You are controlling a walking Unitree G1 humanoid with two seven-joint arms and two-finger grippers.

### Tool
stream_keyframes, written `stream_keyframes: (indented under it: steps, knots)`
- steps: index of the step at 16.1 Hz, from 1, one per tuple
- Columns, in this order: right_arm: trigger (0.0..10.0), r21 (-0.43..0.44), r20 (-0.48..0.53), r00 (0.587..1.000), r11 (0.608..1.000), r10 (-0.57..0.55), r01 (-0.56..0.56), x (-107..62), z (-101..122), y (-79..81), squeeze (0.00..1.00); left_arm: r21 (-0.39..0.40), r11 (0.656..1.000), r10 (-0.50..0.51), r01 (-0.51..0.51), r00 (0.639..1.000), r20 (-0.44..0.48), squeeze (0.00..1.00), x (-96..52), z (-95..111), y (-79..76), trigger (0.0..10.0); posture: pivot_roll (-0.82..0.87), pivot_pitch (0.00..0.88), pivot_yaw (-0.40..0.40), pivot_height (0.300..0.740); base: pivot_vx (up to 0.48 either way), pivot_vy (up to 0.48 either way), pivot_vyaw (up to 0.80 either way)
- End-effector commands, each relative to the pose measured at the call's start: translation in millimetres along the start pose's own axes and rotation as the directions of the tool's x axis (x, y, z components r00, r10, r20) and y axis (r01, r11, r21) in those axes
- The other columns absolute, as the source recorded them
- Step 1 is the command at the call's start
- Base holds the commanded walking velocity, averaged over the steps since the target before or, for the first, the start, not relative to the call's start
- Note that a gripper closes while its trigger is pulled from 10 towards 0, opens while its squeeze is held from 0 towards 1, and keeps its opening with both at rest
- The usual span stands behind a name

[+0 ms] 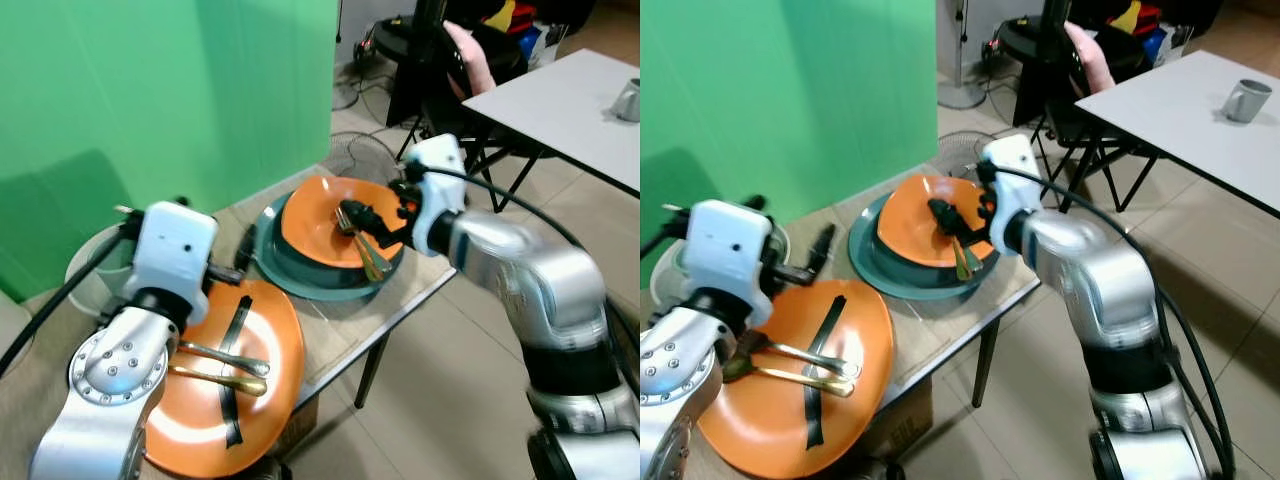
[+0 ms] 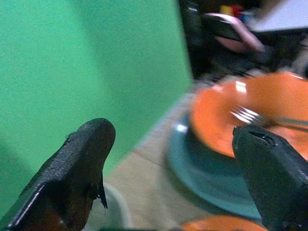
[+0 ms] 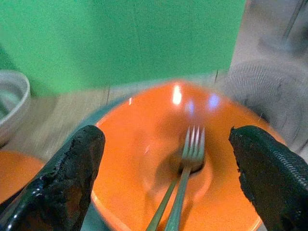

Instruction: Setting the table

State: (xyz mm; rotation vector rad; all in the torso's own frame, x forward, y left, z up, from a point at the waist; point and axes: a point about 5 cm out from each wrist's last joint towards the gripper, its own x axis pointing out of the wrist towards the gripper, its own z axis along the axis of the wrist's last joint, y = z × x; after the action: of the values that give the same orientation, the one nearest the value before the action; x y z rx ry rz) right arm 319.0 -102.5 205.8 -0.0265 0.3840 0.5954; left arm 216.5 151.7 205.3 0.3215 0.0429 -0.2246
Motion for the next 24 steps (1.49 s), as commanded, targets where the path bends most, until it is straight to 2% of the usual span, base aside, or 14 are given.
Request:
stream_keyframes:
  steps: [1, 3, 5, 6, 7, 8, 10, 13, 17, 24]
  knots:
    - [10.0, 0.049, -0.042, 0.999, 0.999, -0.009, 0.011, 2.8, 1.6, -4.3, 0.0, -0.009, 0.998, -0.057, 0.056, 0.998, -0.018, 0.0, 1.7, -0.9, -1.0, 10.0, 0.0, 0.0, 0.01, 0.74, 0.0, 0.0, 0.0]
    - [10.0, 0.061, -0.128, 0.991, 0.998, -0.024, 0.032, 14.7, 6.9, -6.1, 0.0, 0.028, 0.978, -0.206, 0.208, 0.977, -0.058, 0.0, 1.5, -1.9, -6.0, 10.0, -0.01, 0.0, 0.009, 0.74, 0.0, 0.0, 0.0]
    - [10.0, 0.055, -0.204, 0.979, 0.998, -0.001, 0.013, 20.0, 6.7, -5.1, 0.0, 0.059, 0.941, -0.327, 0.332, 0.941, -0.084, 0.0, -1.4, -1.5, -12.0, 10.0, -0.02, 0.0, 0.002, 0.74, 0.0, 0.0, 0.0]
    - [4.5, 0.055, -0.255, 0.967, 0.998, -0.014, 0.029, 21.8, 4.8, -8.4, 0.0, 0.057, 0.915, -0.395, 0.4, 0.915, -0.083, 0.0, -3.8, 0.8, -17.0, 10.0, -0.02, 0.0, 0.002, 0.74, 0.0, 0.0, 0.0]
    - [4.5, 0.059, -0.268, 0.963, 0.998, -0.017, 0.034, 22.2, 4.4, -9.5, 0.0, 0.052, 0.912, -0.402, 0.407, 0.912, -0.084, 0.0, -4.0, 1.1, -17.5, 10.0, -0.02, 0.0, 0.002, 0.74, 0.0, 0.0, 0.0]
    - [0.0, 0.058, -0.299, 0.954, 0.997, -0.026, 0.045, 22.7, 0.7, -14.4, 0.0, 0.049, 0.907, -0.414, 0.419, 0.906, -0.083, 0.0, -4.0, 2.1, -18.8, 10.0, -0.02, 0.0, 0.003, 0.74, 0.0, 0.0, 0.0]
    - [0.0, 0.051, -0.35, 0.936, 0.997, -0.041, 0.063, 26.5, -4.5, -22.0, 0.0, 0.047, 0.895, -0.437, 0.443, 0.895, -0.09, 0.0, -4.1, 3.0, -19.4, 10.0, -0.03, 0.001, 0.005, 0.74, 0.0, 0.0, 0.0]
    - [0.0, 0.045, -0.368, 0.929, 0.997, -0.043, 0.064, 34.2, -4.9, -26.1, 0.0, 0.049, 0.885, -0.457, 0.463, 0.884, -0.099, 0.0, -4.3, 3.2, -19.5, 10.0, -0.04, 0.002, 0.003, 0.74, 0.0, 0.0, 0.0]
    - [0.0, 0.04, -0.375, 0.927, 0.999, -0.014, 0.031, 45.6, -4.0, -22.0, 0.0, 0.045, 0.88, -0.466, 0.473, 0.878, -0.11, 0.0, -5.9, 2.3, -20.8, 10.0, -0.03, 0.0, -0.003, 0.74, 0.0, 0.0, 0.0]
    - [0.0, 0.017, -0.4, 0.916, 1.0, -0.014, 0.022, 53.1, -8.8, -23.7, 0.0, 0.047, 0.876, -0.472, 0.481, 0.872, -0.126, 0.0, -7.2, 0.8, -21.0, 10.0, -0.02, 0.0, -0.007, 0.74, 0.0, 0.0, 0.0]
